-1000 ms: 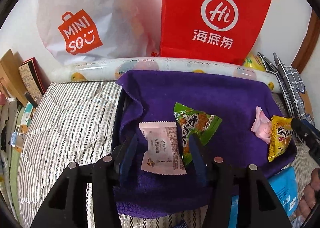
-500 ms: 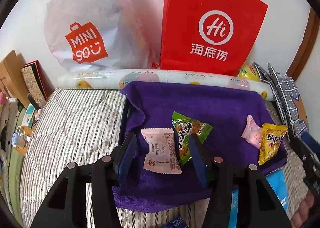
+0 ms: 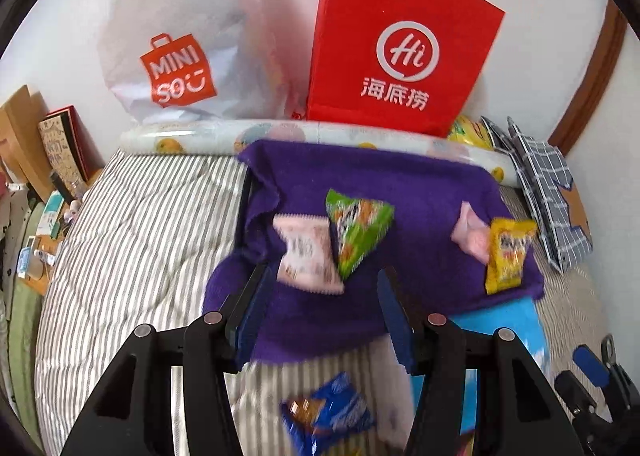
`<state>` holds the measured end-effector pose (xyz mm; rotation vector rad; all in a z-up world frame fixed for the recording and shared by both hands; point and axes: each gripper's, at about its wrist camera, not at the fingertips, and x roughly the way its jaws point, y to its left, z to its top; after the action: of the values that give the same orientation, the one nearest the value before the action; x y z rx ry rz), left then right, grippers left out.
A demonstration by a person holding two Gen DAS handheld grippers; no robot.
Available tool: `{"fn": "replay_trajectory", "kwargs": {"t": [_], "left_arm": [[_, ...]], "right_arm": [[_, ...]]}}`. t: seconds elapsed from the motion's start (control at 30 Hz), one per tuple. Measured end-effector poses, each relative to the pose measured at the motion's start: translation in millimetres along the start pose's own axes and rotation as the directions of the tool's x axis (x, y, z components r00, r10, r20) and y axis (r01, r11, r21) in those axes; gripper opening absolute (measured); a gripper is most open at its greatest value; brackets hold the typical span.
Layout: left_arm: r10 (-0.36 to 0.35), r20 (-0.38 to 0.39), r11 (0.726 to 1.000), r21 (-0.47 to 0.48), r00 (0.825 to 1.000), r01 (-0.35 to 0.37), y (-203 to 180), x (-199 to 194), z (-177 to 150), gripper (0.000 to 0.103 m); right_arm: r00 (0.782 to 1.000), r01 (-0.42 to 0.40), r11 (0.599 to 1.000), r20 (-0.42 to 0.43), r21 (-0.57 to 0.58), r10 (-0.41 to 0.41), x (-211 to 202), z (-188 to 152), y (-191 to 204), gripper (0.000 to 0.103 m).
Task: Organize snacks
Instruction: 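Move both open tools back toward the snacks beside the tissue pack, then grasp the pink chip bag with the left tool while the right tool grasps the pink ice-pop packet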
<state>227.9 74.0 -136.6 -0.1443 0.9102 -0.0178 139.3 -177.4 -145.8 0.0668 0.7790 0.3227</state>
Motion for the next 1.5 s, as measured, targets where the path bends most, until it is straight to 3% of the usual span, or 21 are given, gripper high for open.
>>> {"fn": "replay_trajectory", "kwargs": {"t": [0.2, 0.33, 0.5, 0.53, 0.57, 0.6, 0.73, 0.87, 1.0, 1.07, 1.2, 1.3, 1.37, 1.5], "left_arm": [[0.016, -0.002, 0.999, 0.031, 1.0, -0.016, 18.6, -30.8, -30.8, 0.058], [0.015, -0.011, 0.999, 0.038, 1.0, -0.015, 28.2, -44.0, -44.9, 0.06], [0.018, -0.029, 0.998, 0.052, 0.999, -0.017, 32.2, -51.2, -63.3, 0.06], [0.02, -0.034, 0.998, 0.054, 0.999, -0.019, 32.7, -51.4, -66.7, 0.06], [0.021, -0.038, 0.998, 0.055, 0.999, -0.019, 32.9, -51.2, -69.5, 0.06], [0.021, -0.045, 0.998, 0.055, 0.999, -0.018, 33.2, -50.9, -72.5, 0.06], [-0.012, -0.057, 0.999, 0.038, 0.998, 0.014, 36.1, -54.1, -80.8, 0.06], [-0.096, -0.063, 0.994, 0.042, 0.993, 0.099, 28.7, -64.6, -84.2, 0.06], [-0.179, -0.062, 0.98, 0.071, 0.982, 0.184, 12.2, -72.8, -87.0, 0.075], [-0.204, -0.061, 0.974, 0.088, 0.977, 0.209, 3.1, -72.8, -88.3, 0.077], [-0.171, -0.106, 0.975, 0.126, 0.98, 0.184, -10.4, -56.5, -92.8, 0.079], [-0.133, -0.192, 0.977, 0.14, 0.972, 0.161, -14.1, -35.5, -101.5, 0.08], [-0.165, -0.22, 0.973, 0.125, 0.961, 0.196, -13.3, -28.7, -105.8, 0.083], [-0.155, -0.242, 0.968, 0.156, 0.958, 0.196, -18.5, -19.5, -111.7, 0.09]], "right_arm": [[0.995, -0.093, 0.995, -0.036, 0.029, 0.094, 2.4, -17.9, 9.2, 0.046], [0.995, -0.093, 0.995, -0.033, 0.024, 0.093, 8.7, -17.2, 18.6, 0.046], [0.993, -0.073, 0.997, -0.091, 0.02, 0.075, 29.8, -18.4, 25.4, 0.046], [0.99, -0.095, 0.995, -0.099, 0.034, 0.098, 33.4, -19.3, 24.1, 0.037], [0.99, -0.093, 0.994, -0.104, 0.048, 0.098, 34.7, -19.5, 22.1, 0.022], [0.99, -0.084, 0.995, -0.112, 0.059, 0.091, 34.4, -19.6, 19.4, 0.021], [0.991, -0.099, 0.99, -0.076, 0.101, 0.107, 11.8, -14.7, 6.6, 0.02], [0.998, -0.024, 0.995, -0.053, 0.095, 0.029, -17.0, -8.0, -7.0, 0.02], [0.996, 0.03, 0.994, -0.084, 0.109, -0.021, -32.8, -12.1, -25.6, 0.02], [0.994, 0.052, 0.994, -0.1, 0.097, -0.042, -36.7, -17.9, -31.9, 0.02], [0.989, 0.047, 0.995, -0.145, 0.09, -0.033, -31.6, -32.6, -37.2, 0.02], [0.982, 0.051, 0.996, -0.184, 0.077, -0.036, -18.4, -41.7, -38.3, 0.02], [0.979, 0.048, 0.996, -0.201, 0.074, -0.032, -7.3, -46.1, -38.3, 0.023], [0.977, 0.052, 0.996, -0.212, 0.069, -0.037, 9.7, -49.4, -39.1, 0.023]]}}
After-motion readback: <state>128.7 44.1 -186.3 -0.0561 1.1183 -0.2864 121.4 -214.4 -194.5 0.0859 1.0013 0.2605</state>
